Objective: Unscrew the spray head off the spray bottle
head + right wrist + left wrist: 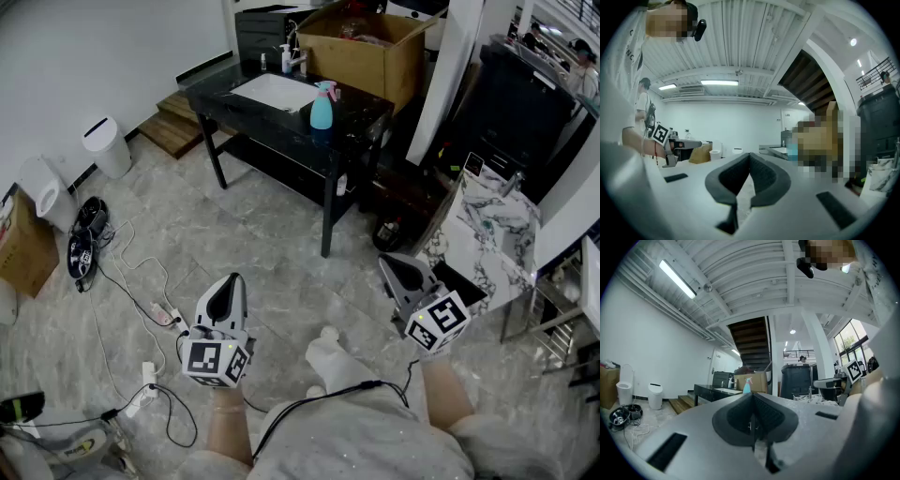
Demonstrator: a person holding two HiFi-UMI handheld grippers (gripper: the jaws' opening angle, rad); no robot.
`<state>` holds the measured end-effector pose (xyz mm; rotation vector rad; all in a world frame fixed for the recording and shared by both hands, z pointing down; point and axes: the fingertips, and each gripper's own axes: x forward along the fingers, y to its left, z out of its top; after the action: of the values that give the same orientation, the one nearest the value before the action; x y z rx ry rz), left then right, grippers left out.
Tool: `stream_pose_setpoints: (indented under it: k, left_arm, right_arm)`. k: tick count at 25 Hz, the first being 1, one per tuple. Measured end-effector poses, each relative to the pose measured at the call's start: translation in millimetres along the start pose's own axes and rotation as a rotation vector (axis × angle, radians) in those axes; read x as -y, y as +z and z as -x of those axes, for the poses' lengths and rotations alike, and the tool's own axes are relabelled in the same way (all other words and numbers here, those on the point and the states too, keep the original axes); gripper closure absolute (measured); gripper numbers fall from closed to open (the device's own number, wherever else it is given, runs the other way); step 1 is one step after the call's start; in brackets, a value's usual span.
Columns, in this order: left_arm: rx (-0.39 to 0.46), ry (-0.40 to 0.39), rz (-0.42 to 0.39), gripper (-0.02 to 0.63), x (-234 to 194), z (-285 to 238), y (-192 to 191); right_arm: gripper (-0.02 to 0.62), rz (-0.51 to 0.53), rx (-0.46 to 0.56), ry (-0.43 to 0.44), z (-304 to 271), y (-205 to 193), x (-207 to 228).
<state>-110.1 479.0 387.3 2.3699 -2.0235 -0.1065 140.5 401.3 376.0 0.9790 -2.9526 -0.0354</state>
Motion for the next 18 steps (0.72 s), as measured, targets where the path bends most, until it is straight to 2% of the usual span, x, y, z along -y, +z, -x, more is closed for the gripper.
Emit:
stream_pose_setpoints:
  k: [9, 18]
  left_arm:
    - [-0.011, 0.012, 0.018, 0.600, -34.7, -53.7, -9.9]
    - [-0.034, 0.011, 0.044, 0.600, -67.2, -146.2, -17.0]
  right_arm:
    - [0.591, -0.024, -0.003, -0.004, -58.3, -18.4, 39.9]
    - [0.591, -0.038, -0.044, -0.008, -126.6, -32.6, 103.2]
